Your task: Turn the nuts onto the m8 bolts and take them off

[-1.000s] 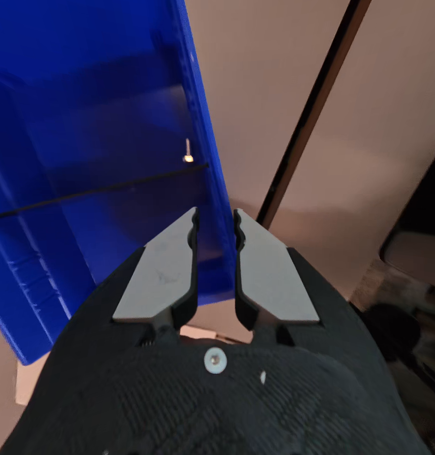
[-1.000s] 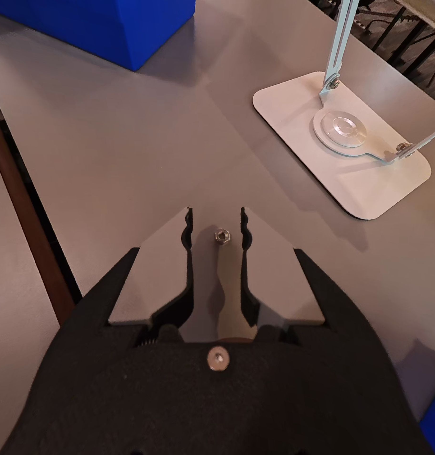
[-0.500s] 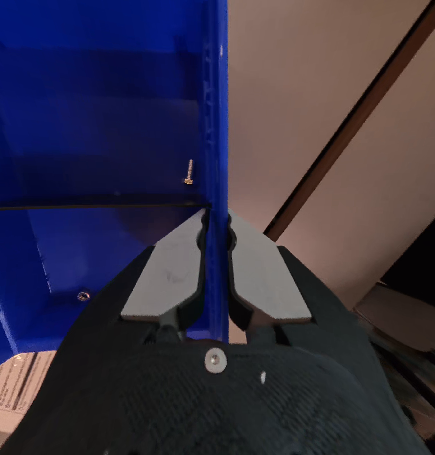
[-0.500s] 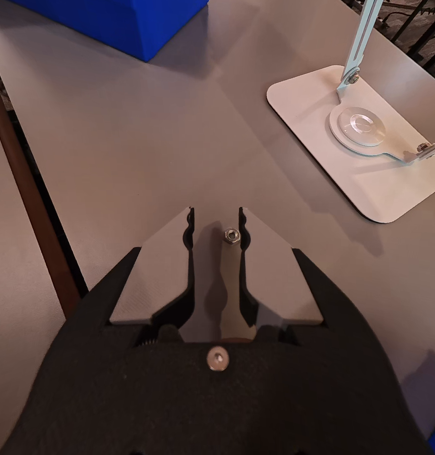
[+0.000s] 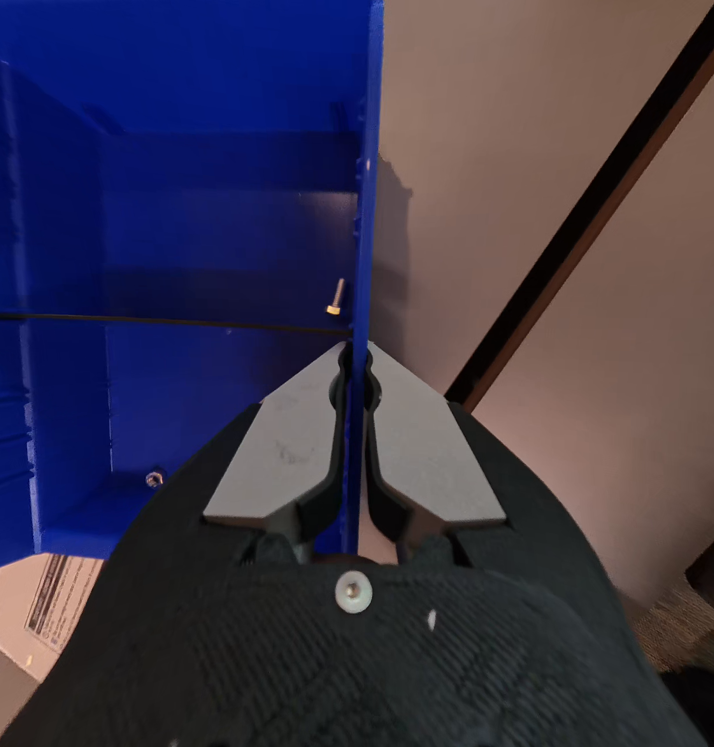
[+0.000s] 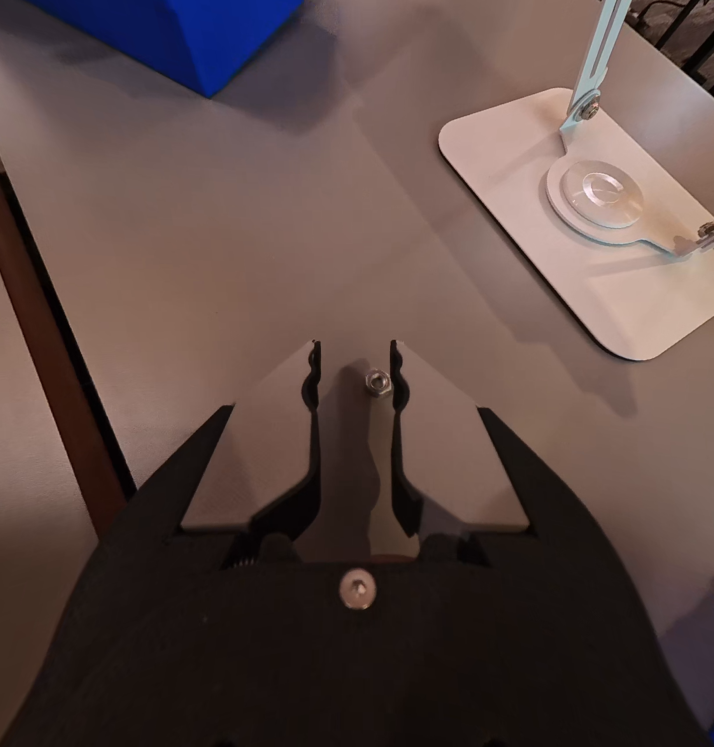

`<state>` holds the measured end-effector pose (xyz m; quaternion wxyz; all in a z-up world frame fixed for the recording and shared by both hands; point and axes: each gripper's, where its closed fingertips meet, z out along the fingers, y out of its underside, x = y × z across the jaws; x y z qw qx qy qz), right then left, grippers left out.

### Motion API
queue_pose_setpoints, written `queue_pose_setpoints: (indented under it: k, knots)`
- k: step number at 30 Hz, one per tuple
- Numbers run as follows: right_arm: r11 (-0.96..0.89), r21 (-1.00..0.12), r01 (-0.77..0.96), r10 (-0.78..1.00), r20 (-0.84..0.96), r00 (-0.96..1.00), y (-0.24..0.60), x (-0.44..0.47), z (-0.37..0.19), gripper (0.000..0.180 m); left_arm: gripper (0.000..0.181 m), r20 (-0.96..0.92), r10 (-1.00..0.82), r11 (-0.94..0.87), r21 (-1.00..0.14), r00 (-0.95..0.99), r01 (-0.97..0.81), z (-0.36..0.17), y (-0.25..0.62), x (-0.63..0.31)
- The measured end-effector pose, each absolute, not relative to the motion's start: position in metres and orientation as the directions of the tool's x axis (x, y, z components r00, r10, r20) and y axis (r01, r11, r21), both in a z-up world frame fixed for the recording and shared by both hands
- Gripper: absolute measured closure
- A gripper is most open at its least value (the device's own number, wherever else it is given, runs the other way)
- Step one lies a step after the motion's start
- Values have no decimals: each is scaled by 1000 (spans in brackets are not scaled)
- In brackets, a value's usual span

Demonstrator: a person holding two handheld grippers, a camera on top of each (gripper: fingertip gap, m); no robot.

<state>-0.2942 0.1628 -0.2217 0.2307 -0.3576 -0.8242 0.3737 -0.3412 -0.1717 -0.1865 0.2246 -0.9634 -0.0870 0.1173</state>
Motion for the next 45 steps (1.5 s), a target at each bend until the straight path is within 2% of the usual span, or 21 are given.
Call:
queue_pose_setpoints:
  k: [1,6,11,15,20,22,24,27,30,31,33,36,37,42,45]
  knots:
    - [464,-784,413,761,114,-639,162,-294,-221,149,180,-201,220,-885,-452,954,109,-187,-172,-339]
    - [470,-787,400,757,125,-641,159,-293,-218,149,180,-163,228,-874,-469,960,128,-185,-172,-330]
    - [469,-798,378,754,139,-642,157,-292,-211,150,181,-232,220,-885,-457,948,94,-185,-170,-321]
    - [477,-790,385,749,137,-648,155,-291,-214,149,176,-113,260,-849,-500,959,171,-179,-170,-332]
    - [471,-799,375,750,139,-646,154,-291,-210,150,159,-55,284,-800,-564,957,205,-147,-161,-348]
    - [472,-798,374,748,138,-649,154,-291,-210,150,168,-43,285,-778,-593,957,205,-129,-152,-358]
    - [476,-795,375,745,138,-653,153,-290,-211,149,167,-46,291,-784,-584,955,211,-122,-145,-374]
    - [485,-794,368,738,146,-658,151,-288,-210,149,155,66,262,-836,-483,963,261,-136,-133,-380]
    - [487,-795,362,734,148,-662,150,-287,-208,149,150,103,234,-918,-304,967,254,-169,-133,-388]
    - [487,-795,362,734,148,-663,150,-287,-208,149,154,127,210,-944,-232,969,235,-180,-135,-386]
    - [486,-794,366,734,144,-663,151,-287,-209,149,178,181,151,-981,-96,972,171,-199,-141,-381]
    - [484,-793,369,736,141,-662,154,-288,-209,149,181,322,97,-994,87,942,73,-212,-154,-364]
    - [482,-794,370,738,140,-660,154,-288,-208,149,181,328,90,-994,89,940,64,-212,-150,-364]
    - [475,-799,368,741,138,-657,157,-288,-206,150,181,285,80,-961,278,955,-3,-221,-159,-370]
    - [477,-798,369,739,136,-660,156,-288,-206,150,181,286,56,-944,328,957,-43,-230,-154,-374]
